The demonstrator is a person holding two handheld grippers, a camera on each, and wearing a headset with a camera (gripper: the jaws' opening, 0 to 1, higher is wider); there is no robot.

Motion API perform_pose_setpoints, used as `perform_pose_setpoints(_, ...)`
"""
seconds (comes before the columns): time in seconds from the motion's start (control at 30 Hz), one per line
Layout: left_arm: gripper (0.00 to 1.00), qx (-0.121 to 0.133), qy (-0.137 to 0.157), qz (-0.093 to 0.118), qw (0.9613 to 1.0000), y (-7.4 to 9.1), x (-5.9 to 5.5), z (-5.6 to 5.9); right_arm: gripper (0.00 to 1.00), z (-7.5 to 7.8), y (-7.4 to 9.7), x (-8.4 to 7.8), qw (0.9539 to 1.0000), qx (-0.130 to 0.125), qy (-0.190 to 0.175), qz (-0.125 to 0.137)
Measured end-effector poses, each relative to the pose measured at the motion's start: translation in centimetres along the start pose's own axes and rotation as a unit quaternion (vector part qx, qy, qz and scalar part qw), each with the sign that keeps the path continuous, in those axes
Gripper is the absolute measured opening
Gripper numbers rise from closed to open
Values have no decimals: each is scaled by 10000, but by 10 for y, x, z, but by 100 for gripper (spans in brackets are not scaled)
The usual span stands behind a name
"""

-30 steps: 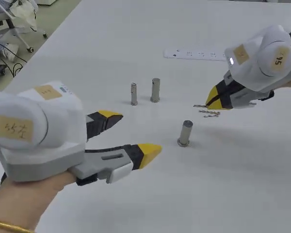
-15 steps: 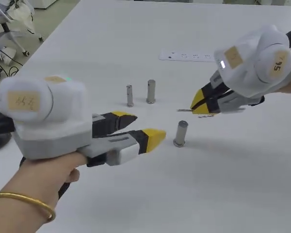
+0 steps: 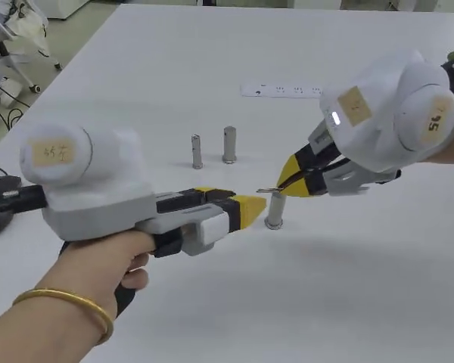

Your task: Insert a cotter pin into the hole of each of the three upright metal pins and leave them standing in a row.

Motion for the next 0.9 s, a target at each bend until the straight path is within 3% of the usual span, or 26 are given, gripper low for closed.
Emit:
perform_pose_setpoints(0.33, 18, -73, 289, -3, 9996, -8, -9, 4, 3, -12, -2, 14, 9999, 41, -10, 123)
perform_pose_setpoints(0.9, 1, -181, 481, -1, 9987, -13, -14, 7, 3, -14, -2, 15, 9997, -50, -146, 173)
Point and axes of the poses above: the centre of the closed fingertips' face, and the gripper's own axes: y roughly backward along the fingers, z roughly to its right, x roughly out of its top, the point moved 1 cm from there along y, roughly backward along the fingers, and after that the axes turned 8 degrees about y, right-handed, at the moved point
